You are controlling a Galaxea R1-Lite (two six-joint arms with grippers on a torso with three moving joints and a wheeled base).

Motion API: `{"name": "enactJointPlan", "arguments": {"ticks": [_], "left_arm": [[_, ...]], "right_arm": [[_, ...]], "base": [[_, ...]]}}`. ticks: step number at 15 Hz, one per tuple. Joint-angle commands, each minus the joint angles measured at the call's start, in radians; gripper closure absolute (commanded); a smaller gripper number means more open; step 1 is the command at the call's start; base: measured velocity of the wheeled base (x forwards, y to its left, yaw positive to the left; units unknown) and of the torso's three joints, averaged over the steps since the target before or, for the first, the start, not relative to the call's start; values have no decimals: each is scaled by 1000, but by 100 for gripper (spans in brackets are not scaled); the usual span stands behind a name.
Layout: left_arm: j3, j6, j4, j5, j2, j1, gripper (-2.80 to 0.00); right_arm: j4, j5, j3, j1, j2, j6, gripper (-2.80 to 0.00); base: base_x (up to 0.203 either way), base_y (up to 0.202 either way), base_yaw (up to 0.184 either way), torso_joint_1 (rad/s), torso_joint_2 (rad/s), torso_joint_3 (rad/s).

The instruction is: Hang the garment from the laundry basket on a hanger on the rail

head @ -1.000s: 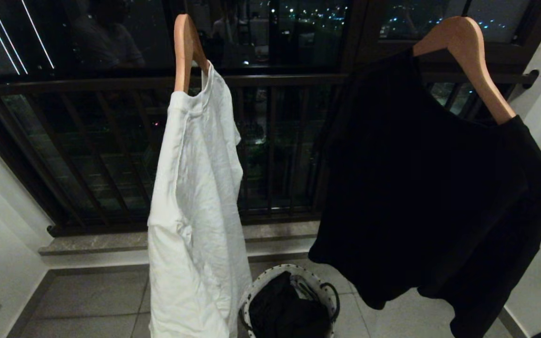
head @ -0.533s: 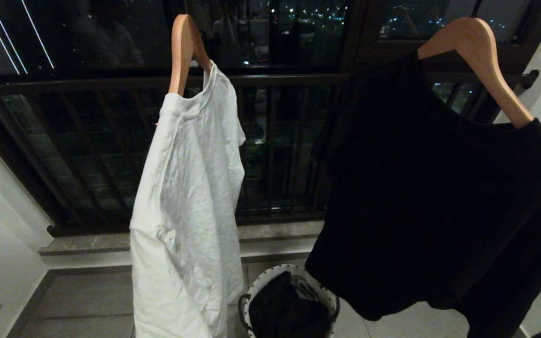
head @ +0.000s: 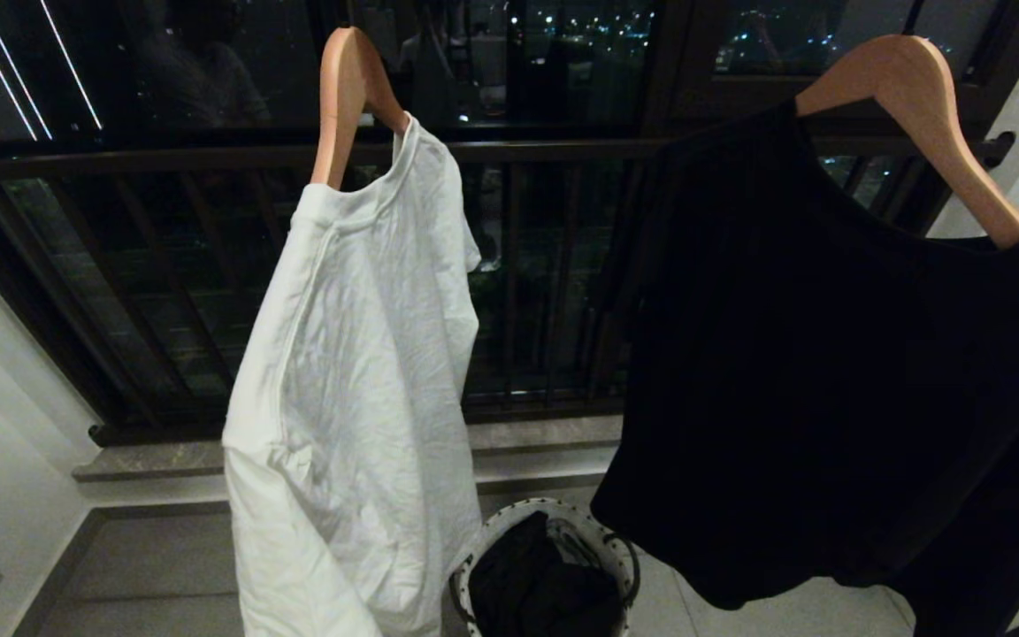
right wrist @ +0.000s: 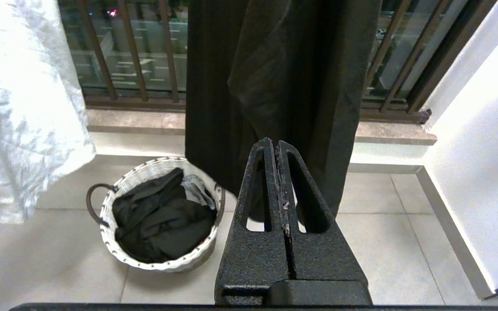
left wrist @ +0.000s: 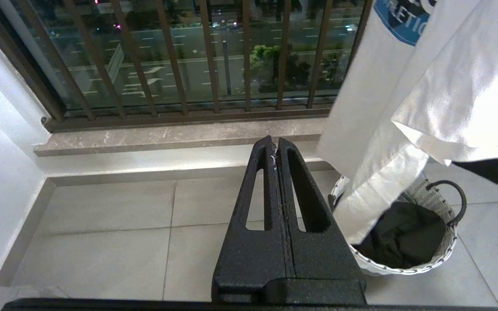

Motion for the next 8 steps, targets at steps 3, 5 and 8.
{"name": "enactJointPlan", "arguments": {"ticks": [3,5,8], "left_arm": [[0,-1,0,1,1,0,0],[0,-1,0,1,1,0,0],[0,-1,0,1,1,0,0]], "right_arm": [[0,2,0,0,2,-4,0],[1,2,0,0,2,0,0],[-1,0,0,0,2,-8,0]], "base": [[0,0,0,0,0,0],[0,0,0,0,0,0],[0,0,0,0,0,0]]}}
